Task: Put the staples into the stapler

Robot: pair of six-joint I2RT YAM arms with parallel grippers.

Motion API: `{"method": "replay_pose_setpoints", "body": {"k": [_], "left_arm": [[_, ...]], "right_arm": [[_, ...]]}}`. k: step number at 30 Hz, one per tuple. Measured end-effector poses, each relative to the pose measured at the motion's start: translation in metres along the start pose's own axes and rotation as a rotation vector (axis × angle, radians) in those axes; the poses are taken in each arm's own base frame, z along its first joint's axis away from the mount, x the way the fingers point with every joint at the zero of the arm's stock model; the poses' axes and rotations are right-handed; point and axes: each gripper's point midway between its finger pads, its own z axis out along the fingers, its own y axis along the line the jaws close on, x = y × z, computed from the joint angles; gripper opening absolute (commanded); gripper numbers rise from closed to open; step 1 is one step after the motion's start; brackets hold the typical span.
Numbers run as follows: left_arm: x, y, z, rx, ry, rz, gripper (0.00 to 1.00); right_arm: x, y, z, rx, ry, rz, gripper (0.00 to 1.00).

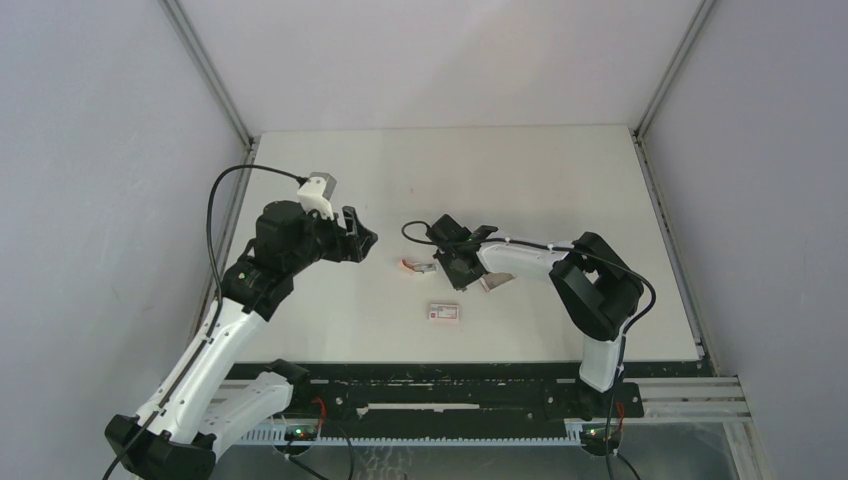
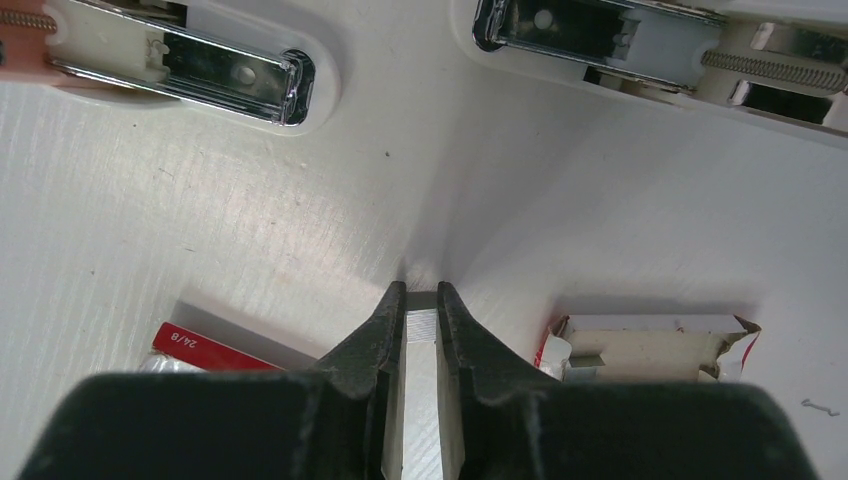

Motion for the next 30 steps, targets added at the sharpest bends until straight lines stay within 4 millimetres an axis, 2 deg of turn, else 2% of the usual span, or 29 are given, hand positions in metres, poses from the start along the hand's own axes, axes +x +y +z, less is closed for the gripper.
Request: {"method": "replay_pose_setpoints", "body": {"k": [6, 10, 17, 25, 30], "left_arm": [[0.005, -0.002, 0.003, 0.012, -0.004, -0.035, 0.78], [0.022, 0.000, 0.011, 0.028, -0.015, -0.107, 0.78], [0.073, 0.011, 0.054, 0.017, 0.051, -0.273, 0.77], [0.099, -0.011, 0.098, 0.070, 0.113, -0.314, 0.76], [0.125, -0.004, 0.117, 0.027, 0.183, -0.338, 0.76]], "right_arm": [[0.000, -0.001, -0.001, -0.001, -0.002, 0.002, 0.06], [-0.002, -0.004, -0.009, -0.009, -0.018, 0.014, 0.06], [-0.007, -0.020, -0.025, -0.039, -0.088, 0.081, 0.06], [0.000, -0.038, -0.020, -0.048, -0.087, 0.142, 0.06], [-0.005, -0.036, -0.026, -0.072, -0.116, 0.151, 0.06]]}}
